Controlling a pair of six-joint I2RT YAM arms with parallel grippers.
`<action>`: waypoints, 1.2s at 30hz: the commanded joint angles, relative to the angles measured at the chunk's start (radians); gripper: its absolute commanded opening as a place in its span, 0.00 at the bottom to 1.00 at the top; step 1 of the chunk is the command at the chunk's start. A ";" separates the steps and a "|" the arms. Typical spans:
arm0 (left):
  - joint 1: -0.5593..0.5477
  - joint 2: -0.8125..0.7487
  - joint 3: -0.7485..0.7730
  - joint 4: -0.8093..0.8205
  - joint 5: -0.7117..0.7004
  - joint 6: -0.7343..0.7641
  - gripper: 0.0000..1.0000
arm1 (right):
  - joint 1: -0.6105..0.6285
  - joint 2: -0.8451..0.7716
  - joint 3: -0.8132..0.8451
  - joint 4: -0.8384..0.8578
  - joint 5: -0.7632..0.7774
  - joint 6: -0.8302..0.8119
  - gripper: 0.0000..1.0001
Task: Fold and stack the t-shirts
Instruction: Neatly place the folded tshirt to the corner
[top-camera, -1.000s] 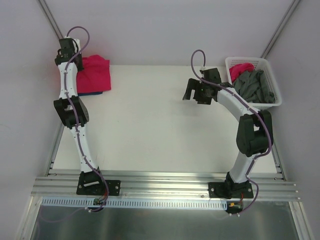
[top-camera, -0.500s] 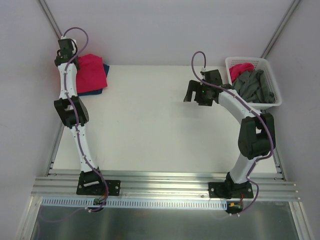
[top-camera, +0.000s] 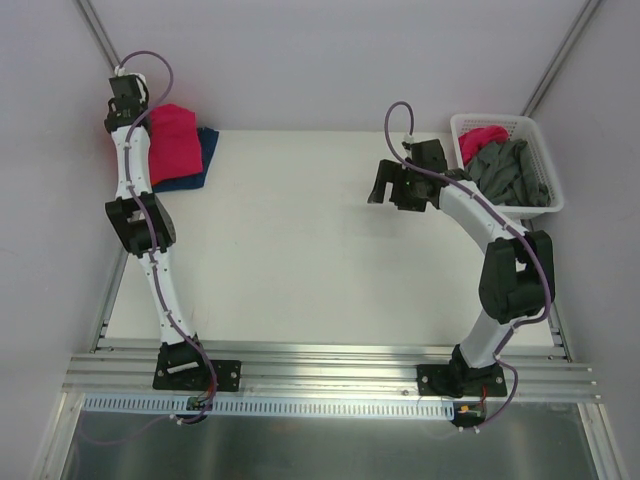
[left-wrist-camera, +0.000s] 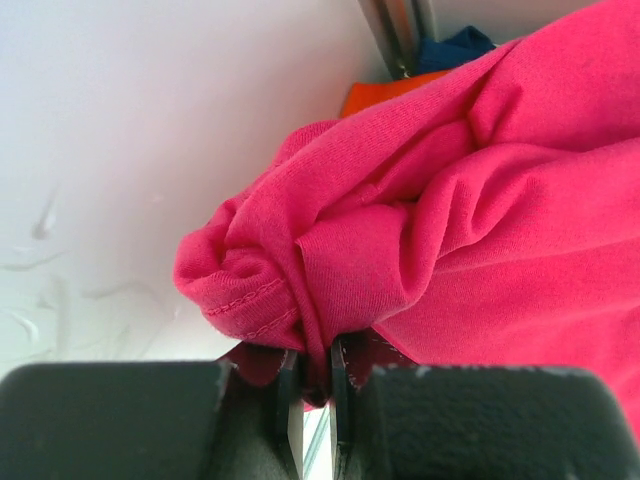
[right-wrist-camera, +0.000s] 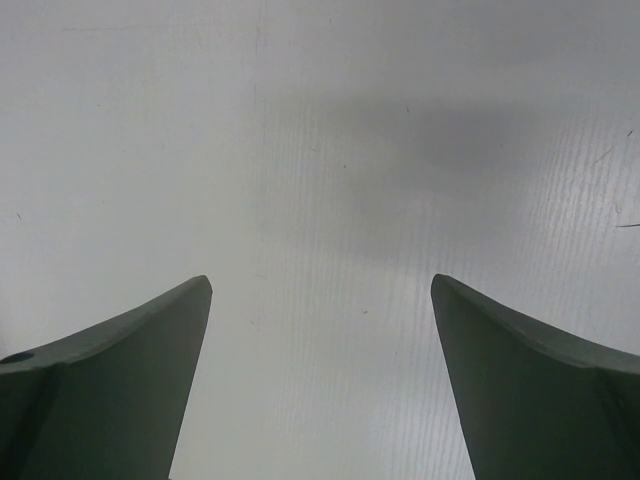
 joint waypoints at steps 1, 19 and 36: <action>0.015 -0.043 0.042 0.060 -0.056 0.030 0.00 | 0.007 -0.056 -0.009 0.012 0.006 -0.016 0.97; -0.117 0.117 0.050 0.085 -0.044 0.055 0.08 | 0.011 -0.048 -0.041 0.017 0.018 -0.036 0.97; -0.050 0.120 0.076 0.081 -0.110 0.019 0.00 | 0.025 -0.017 -0.018 0.024 0.026 -0.039 0.97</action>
